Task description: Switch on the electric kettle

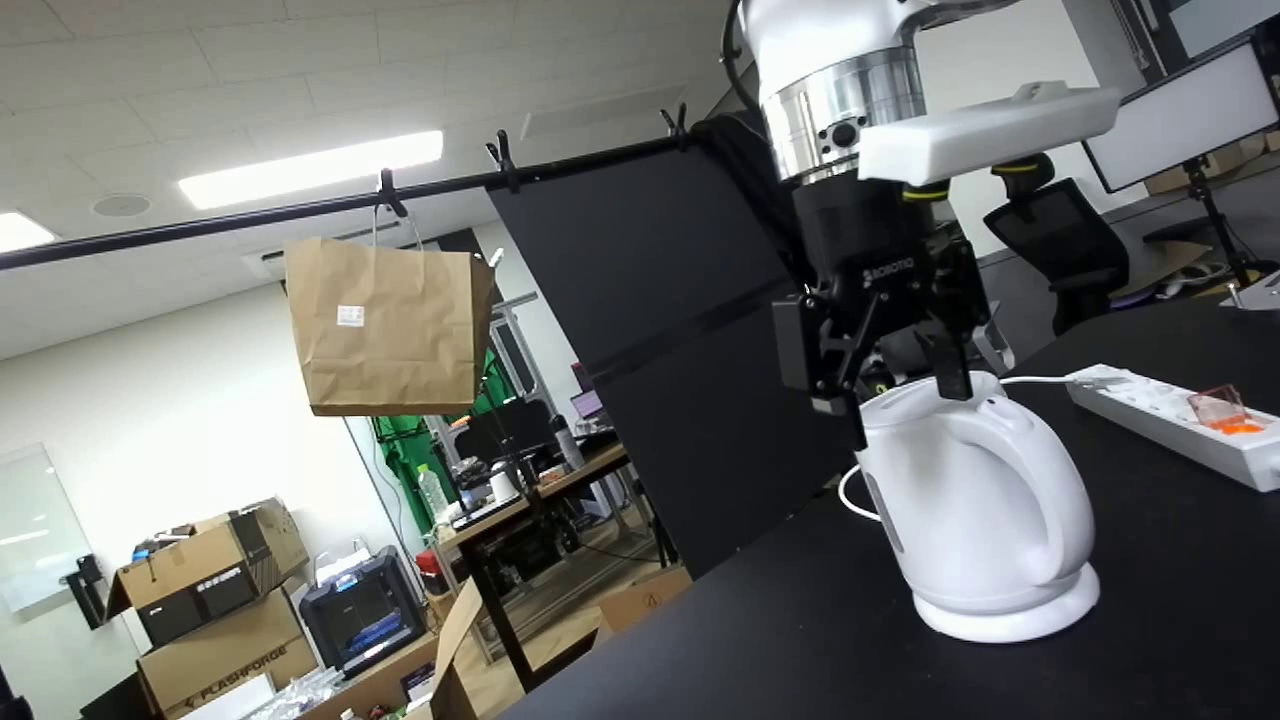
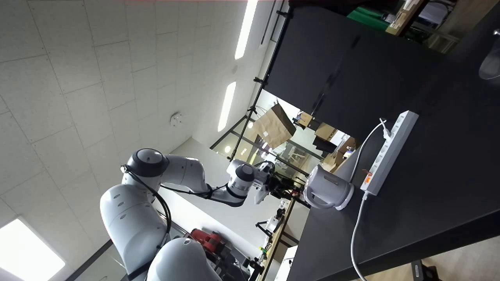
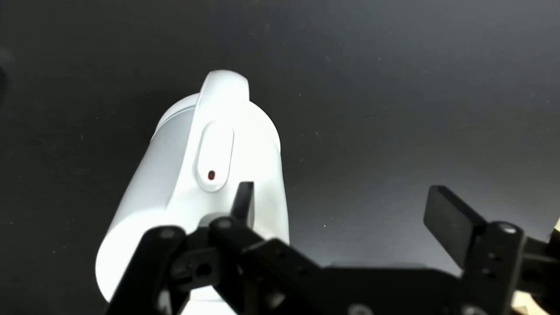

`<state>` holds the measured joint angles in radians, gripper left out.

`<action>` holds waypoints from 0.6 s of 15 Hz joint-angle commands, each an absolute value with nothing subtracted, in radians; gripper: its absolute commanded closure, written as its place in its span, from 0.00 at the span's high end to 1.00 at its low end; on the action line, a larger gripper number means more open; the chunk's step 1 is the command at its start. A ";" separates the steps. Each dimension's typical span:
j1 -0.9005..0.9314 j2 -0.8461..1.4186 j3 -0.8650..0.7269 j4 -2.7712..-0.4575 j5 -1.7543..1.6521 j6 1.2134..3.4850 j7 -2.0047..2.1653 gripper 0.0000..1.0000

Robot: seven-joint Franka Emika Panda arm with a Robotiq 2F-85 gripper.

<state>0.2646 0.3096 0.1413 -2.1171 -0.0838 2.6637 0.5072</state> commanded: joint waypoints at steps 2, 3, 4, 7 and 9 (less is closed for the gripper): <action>0.285 0.316 0.113 -2.077 -0.069 2.595 0.505 1.00; 0.285 0.317 0.112 -2.075 -0.068 2.587 0.504 1.00; 0.284 0.317 0.111 -2.074 -0.069 2.583 0.503 1.00; 0.279 0.321 0.113 -2.071 -0.058 2.566 0.496 1.00; 0.279 0.322 0.113 -2.070 -0.057 2.554 0.496 1.00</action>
